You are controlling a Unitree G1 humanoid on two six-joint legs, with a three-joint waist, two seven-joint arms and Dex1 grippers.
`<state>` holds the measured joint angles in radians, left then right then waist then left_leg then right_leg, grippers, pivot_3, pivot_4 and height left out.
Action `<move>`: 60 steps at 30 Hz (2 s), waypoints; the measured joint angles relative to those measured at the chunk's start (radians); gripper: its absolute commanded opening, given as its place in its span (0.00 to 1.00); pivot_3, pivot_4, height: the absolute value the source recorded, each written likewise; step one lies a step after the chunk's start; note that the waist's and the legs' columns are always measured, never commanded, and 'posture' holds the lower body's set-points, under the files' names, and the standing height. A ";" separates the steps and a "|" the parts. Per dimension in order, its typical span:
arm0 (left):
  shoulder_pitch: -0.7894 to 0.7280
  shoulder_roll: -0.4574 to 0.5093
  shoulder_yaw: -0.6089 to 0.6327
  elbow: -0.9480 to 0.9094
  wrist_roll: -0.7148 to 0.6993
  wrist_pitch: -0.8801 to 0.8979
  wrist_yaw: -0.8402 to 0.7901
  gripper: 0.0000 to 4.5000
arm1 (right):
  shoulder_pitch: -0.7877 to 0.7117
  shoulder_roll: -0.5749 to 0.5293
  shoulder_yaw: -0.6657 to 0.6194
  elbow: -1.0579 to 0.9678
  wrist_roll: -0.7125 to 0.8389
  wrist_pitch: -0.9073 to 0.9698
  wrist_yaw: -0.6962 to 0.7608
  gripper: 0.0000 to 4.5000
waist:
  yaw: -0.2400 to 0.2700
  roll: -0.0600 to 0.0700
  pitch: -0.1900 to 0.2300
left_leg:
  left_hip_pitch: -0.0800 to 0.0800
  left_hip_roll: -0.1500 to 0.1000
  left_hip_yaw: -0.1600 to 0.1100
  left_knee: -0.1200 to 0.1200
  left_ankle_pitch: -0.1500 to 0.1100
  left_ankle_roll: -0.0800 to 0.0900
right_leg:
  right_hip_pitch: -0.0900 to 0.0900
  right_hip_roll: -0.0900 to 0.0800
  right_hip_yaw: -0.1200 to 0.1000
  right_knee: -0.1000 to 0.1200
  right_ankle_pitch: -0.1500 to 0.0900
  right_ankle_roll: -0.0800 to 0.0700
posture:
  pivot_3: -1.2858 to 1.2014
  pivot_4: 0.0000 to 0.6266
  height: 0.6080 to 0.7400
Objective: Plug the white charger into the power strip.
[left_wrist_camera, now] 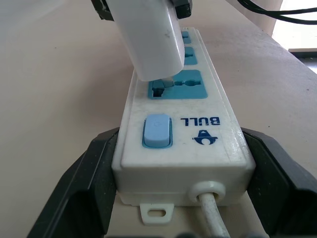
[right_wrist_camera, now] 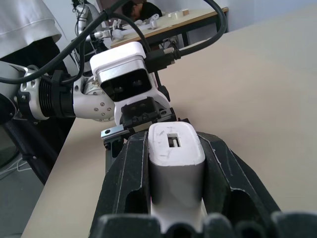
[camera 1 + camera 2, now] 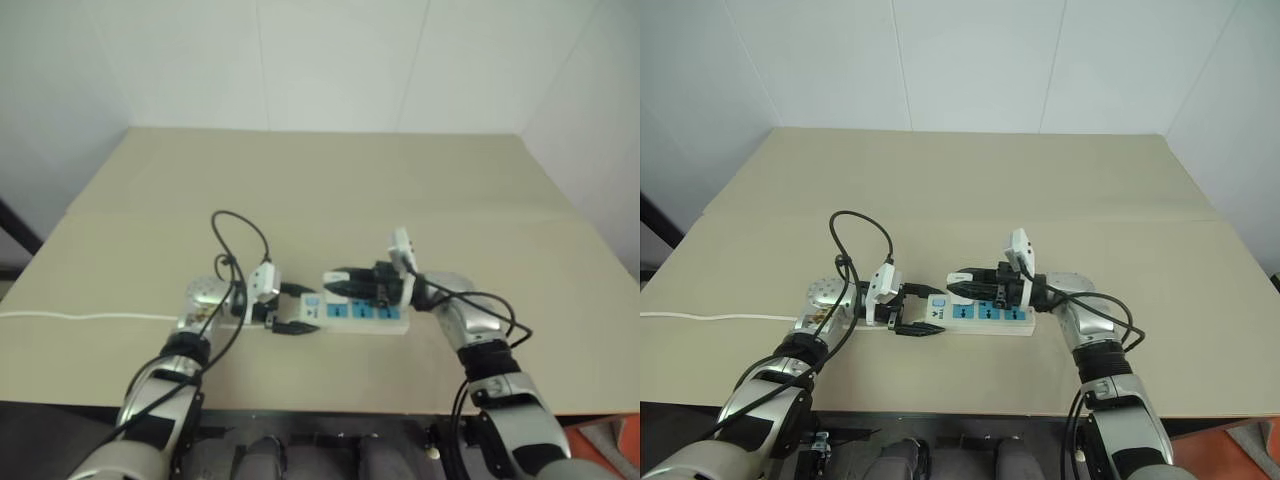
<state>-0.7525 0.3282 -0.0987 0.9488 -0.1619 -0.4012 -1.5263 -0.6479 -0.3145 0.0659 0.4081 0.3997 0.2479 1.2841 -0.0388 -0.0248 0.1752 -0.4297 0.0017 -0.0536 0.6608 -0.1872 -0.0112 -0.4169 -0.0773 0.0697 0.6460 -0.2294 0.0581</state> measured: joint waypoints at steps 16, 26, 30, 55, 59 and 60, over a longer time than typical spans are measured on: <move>0.004 0.000 0.004 0.000 0.001 0.004 0.006 0.73 | -0.021 0.023 0.000 0.068 -0.012 -0.054 -0.006 0.25 | 0.000 0.000 0.000 | 0.006 0.000 0.000 -0.001 0.000 0.000 | 0.007 0.000 0.000 -0.001 0.000 0.000 | 0.52 0.24 1.00; 0.006 -0.002 0.003 -0.002 0.001 0.008 0.010 0.73 | -0.030 0.013 0.000 0.102 -0.024 -0.073 0.014 0.25 | -0.001 0.000 0.000 | 0.008 0.000 0.000 -0.001 0.000 0.000 | 0.010 0.000 0.000 -0.003 0.000 0.001 | 0.52 0.24 1.00; 0.006 -0.003 0.003 -0.002 0.001 0.008 0.011 0.73 | -0.030 0.013 0.001 0.114 -0.025 -0.088 0.019 0.25 | -0.001 0.000 0.000 | 0.008 0.000 0.000 -0.001 0.000 0.000 | 0.010 0.000 0.000 -0.003 0.000 0.001 | 0.52 0.24 1.00; 0.025 0.002 -0.001 -0.048 0.001 0.033 0.001 0.73 | -0.023 0.041 -0.005 0.269 -0.025 -0.372 0.142 0.25 | -0.004 0.000 0.000 | 0.010 0.000 0.000 -0.001 0.000 0.000 | 0.012 0.000 0.000 -0.003 -0.001 0.001 | 0.52 0.24 1.00; 0.040 0.013 0.000 -0.069 0.000 0.040 0.004 0.73 | -0.003 0.068 -0.010 0.290 -0.029 -0.465 0.140 0.25 | -0.008 0.000 0.000 | 0.012 0.000 0.000 -0.002 0.000 0.000 | 0.013 0.000 0.000 -0.003 -0.001 0.001 | 0.52 0.24 1.00; 0.042 0.014 0.000 -0.072 0.000 0.042 0.006 0.73 | -0.003 0.070 -0.009 0.294 -0.033 -0.481 0.139 0.25 | -0.008 0.000 0.000 | 0.013 0.000 0.000 -0.002 0.000 0.000 | 0.014 0.000 0.000 -0.003 -0.001 0.001 | 0.52 0.24 1.00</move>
<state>-0.7109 0.3419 -0.0987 0.8766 -0.1618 -0.3589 -1.5205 -0.6504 -0.2446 0.0564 0.7017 0.3672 -0.2326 1.4235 -0.0471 -0.0246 0.1753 -0.4168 0.0020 -0.0539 0.6588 -0.1874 -0.0114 -0.4031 -0.0772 0.0698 0.6425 -0.2301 0.0590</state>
